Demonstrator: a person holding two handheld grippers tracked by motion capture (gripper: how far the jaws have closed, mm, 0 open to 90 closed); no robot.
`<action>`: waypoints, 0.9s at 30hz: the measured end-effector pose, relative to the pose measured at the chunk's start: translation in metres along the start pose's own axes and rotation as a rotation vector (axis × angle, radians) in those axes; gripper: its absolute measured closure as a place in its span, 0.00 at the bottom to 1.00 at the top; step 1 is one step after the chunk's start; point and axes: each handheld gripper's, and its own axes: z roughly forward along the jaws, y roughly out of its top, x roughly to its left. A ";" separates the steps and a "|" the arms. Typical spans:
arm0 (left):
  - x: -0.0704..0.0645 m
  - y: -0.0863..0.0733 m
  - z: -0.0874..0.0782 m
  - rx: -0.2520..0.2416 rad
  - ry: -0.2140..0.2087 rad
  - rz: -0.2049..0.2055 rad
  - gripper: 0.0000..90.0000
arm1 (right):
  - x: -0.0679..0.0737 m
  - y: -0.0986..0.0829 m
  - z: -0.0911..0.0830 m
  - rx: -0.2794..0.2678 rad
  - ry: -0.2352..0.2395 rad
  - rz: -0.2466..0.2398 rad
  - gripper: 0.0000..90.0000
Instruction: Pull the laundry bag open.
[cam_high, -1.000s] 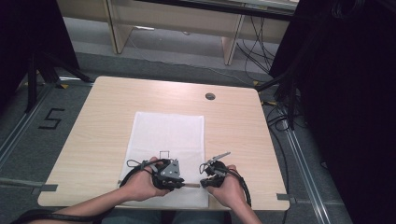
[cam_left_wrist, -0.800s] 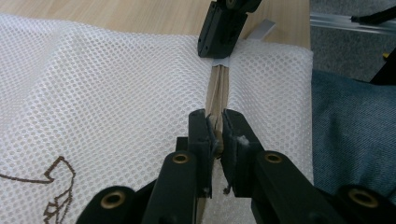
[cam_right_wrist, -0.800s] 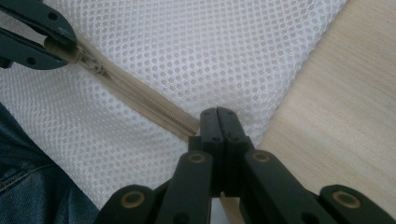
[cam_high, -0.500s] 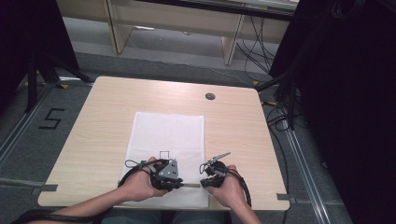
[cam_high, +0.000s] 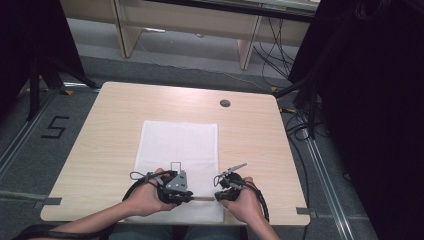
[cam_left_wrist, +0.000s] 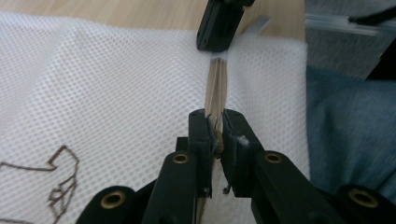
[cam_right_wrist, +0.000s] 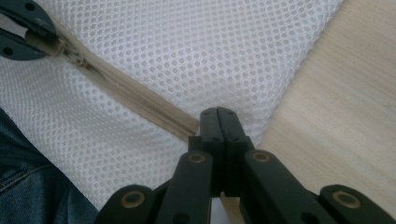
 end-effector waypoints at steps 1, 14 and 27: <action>0.000 0.000 0.000 0.000 0.000 0.000 0.91 | 0.000 0.000 0.000 0.000 0.000 0.000 1.00; 0.003 -0.006 -0.010 0.011 0.013 -0.007 0.91 | 0.001 0.000 -0.001 0.003 -0.006 0.017 1.00; 0.005 -0.013 -0.017 -0.004 0.011 -0.041 0.91 | 0.000 0.000 -0.001 0.002 -0.005 0.015 1.00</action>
